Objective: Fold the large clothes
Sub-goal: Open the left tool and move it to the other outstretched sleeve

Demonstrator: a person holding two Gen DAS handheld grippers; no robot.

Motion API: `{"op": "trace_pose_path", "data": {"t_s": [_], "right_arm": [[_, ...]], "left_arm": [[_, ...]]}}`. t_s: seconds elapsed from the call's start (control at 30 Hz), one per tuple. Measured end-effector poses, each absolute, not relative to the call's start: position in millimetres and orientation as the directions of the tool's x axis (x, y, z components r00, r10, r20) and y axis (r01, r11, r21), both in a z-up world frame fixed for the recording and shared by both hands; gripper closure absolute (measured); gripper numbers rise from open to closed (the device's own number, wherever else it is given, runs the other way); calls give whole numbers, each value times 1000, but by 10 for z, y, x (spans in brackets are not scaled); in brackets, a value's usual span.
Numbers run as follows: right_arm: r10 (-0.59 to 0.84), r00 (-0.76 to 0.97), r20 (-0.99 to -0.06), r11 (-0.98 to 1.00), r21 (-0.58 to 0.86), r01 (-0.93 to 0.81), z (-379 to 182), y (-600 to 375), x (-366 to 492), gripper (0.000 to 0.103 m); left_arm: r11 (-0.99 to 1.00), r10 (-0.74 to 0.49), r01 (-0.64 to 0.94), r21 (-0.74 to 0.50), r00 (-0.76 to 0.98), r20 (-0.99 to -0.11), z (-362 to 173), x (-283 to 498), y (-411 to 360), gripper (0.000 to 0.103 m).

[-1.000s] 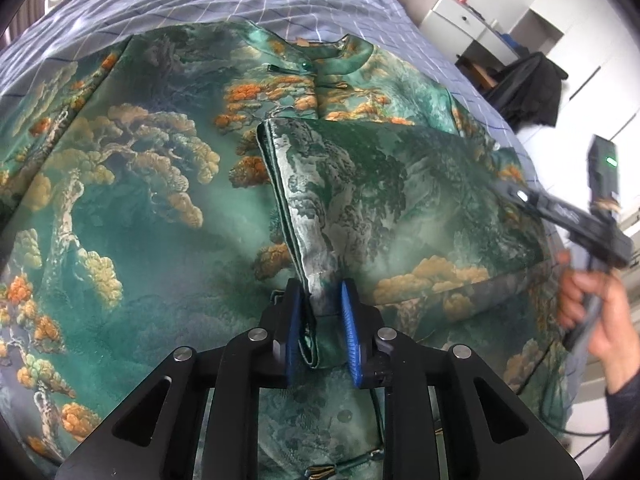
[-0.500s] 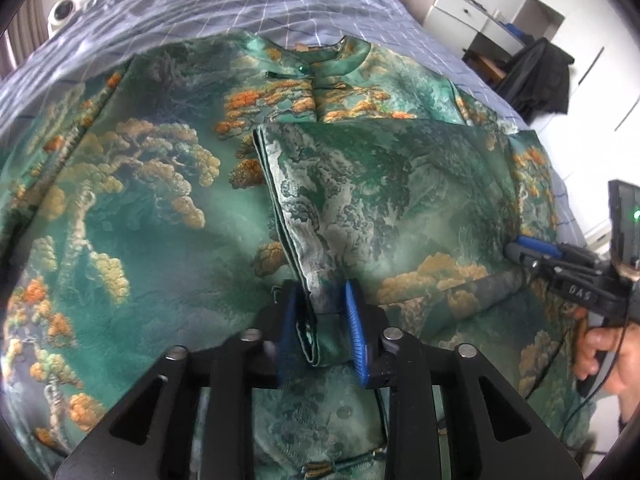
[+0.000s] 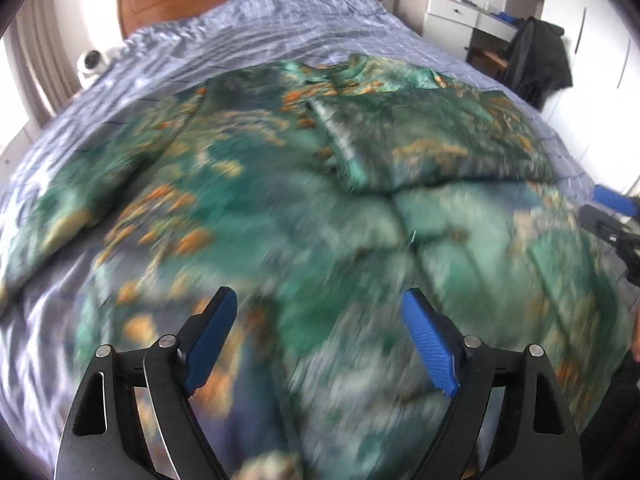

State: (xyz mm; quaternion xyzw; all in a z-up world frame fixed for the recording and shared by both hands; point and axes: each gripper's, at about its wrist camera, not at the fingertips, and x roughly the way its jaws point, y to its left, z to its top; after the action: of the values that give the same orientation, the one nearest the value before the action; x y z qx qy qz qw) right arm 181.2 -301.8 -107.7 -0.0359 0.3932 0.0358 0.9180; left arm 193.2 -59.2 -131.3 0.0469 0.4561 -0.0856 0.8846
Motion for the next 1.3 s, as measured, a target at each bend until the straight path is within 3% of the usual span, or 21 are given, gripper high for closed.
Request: {"op": "trace_pose_path", "data": {"t_s": [0.1, 0.33, 0.6, 1.3], "right_arm": [[25, 721, -693, 994, -57, -90, -1033, -2757, 1545, 20], [97, 725, -681, 995, 47, -89, -1078, -2162, 1005, 20], [155, 732, -663, 984, 40, -172, -1111, -1702, 601, 20], [179, 706, -686, 970, 1, -244, -1163, -1435, 344, 20]], "left_arm": [[988, -82, 152, 13, 602, -794, -1289, 1673, -426, 11], [997, -55, 82, -5, 617, -785, -1273, 1449, -120, 11], [1000, -6, 3, -5, 641, -768, -1260, 1327, 169, 10], [994, 96, -105, 39, 620, -779, -1334, 1264, 593, 10]]}}
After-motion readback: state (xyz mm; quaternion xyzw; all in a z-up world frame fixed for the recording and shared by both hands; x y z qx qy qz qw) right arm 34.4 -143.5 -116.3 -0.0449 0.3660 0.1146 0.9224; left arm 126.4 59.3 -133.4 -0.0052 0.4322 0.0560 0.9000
